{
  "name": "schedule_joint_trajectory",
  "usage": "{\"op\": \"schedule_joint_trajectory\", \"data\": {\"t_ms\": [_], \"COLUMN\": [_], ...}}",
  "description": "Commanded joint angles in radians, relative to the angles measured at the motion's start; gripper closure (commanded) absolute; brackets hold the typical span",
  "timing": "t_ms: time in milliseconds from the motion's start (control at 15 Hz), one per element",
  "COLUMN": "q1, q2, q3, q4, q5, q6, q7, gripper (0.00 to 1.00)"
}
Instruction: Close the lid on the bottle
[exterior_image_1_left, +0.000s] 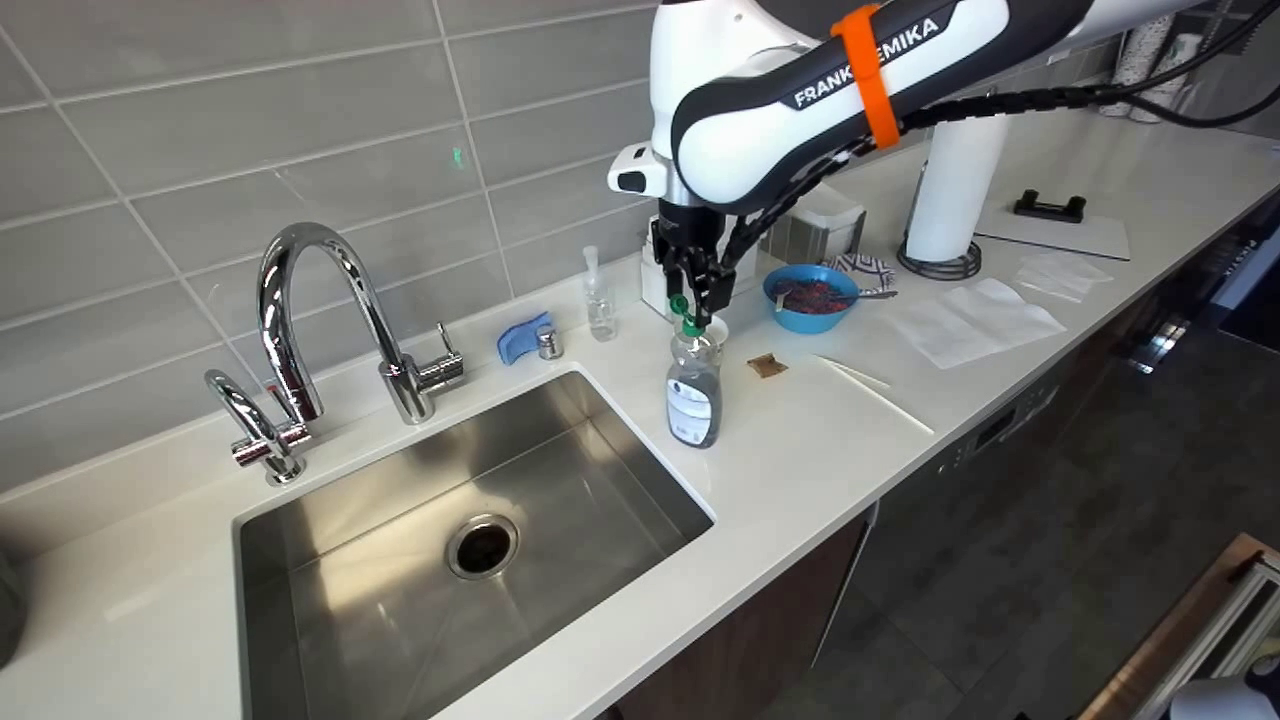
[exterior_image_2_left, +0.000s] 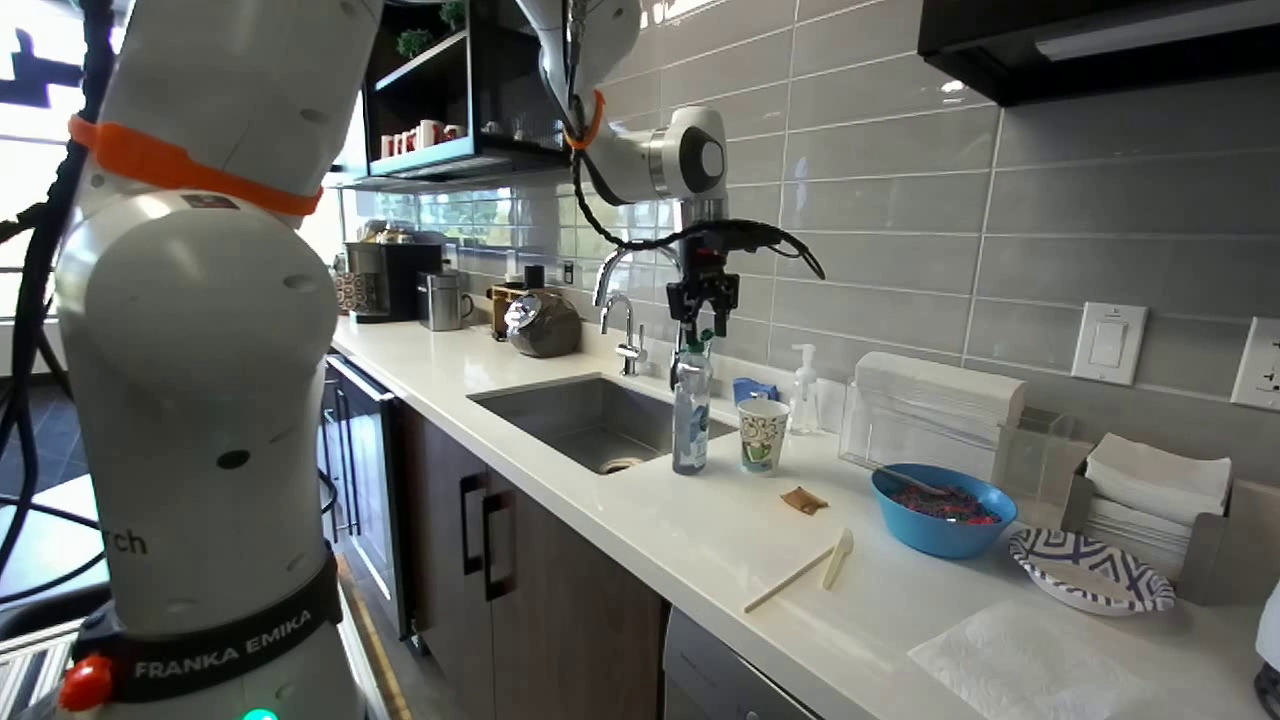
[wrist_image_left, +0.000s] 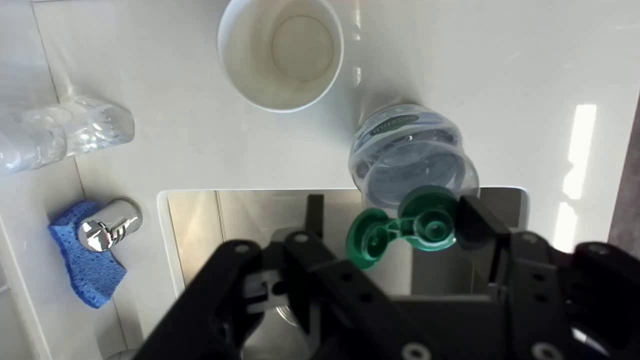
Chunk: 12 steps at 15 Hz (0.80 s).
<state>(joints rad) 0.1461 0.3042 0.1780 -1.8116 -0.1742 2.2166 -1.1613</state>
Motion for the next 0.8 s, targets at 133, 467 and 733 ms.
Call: {"op": "schedule_joint_trajectory", "data": {"t_ms": [133, 467, 733], "q1": [-0.003, 0.000, 0.003], "q2": [-0.048, -0.058, -0.053], "q3": [0.012, 0.013, 0.005], "q4": [-0.082, -0.099, -0.103], "q5": [-0.011, -0.031, -0.083], "q6": [0.047, 0.042, 0.064], "q7": [-0.007, -0.026, -0.024], "gripper": [0.21, 0.24, 0.31]}}
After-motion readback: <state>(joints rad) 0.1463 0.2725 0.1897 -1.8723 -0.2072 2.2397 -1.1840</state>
